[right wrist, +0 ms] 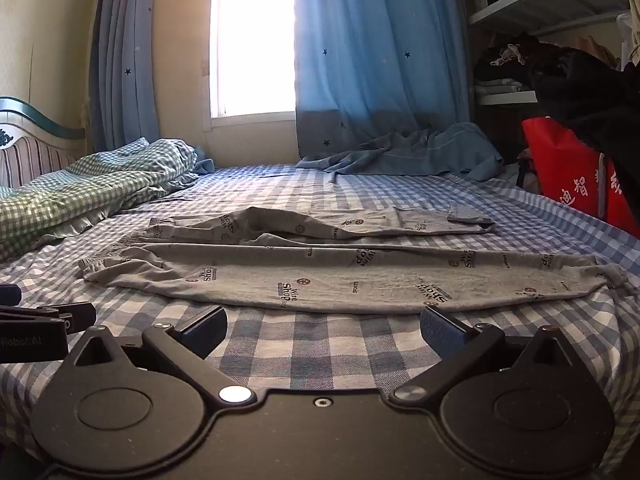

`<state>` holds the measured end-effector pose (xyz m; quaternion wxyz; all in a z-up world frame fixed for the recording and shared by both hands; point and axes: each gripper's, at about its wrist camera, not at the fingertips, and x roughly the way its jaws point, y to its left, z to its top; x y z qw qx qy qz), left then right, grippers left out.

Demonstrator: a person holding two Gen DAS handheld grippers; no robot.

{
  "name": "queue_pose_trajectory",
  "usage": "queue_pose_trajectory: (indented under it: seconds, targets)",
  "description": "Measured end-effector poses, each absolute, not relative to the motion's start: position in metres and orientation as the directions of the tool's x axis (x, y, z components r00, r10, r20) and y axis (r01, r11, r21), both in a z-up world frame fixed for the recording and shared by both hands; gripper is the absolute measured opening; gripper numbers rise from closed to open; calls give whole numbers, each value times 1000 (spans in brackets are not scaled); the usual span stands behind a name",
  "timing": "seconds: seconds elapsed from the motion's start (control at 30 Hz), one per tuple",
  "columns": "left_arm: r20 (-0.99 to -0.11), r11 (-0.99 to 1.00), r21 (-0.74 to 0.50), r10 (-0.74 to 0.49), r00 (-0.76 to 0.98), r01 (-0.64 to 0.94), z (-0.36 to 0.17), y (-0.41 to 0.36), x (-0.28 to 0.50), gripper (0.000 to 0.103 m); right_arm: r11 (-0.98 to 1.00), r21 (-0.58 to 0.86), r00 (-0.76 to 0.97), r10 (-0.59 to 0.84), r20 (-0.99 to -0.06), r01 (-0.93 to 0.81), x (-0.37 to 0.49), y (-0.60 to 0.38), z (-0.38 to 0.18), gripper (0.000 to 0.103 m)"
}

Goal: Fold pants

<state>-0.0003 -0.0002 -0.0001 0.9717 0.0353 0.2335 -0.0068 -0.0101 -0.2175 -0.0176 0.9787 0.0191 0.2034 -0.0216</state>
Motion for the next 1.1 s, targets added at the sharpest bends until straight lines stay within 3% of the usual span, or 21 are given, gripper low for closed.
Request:
queue_pose_trajectory:
  seconds: [1.1]
  targets:
    - [-477,997,75,27,879,10,-4,2,1,103,997,32,908,-56,-415,76,-10,-222,-22,102]
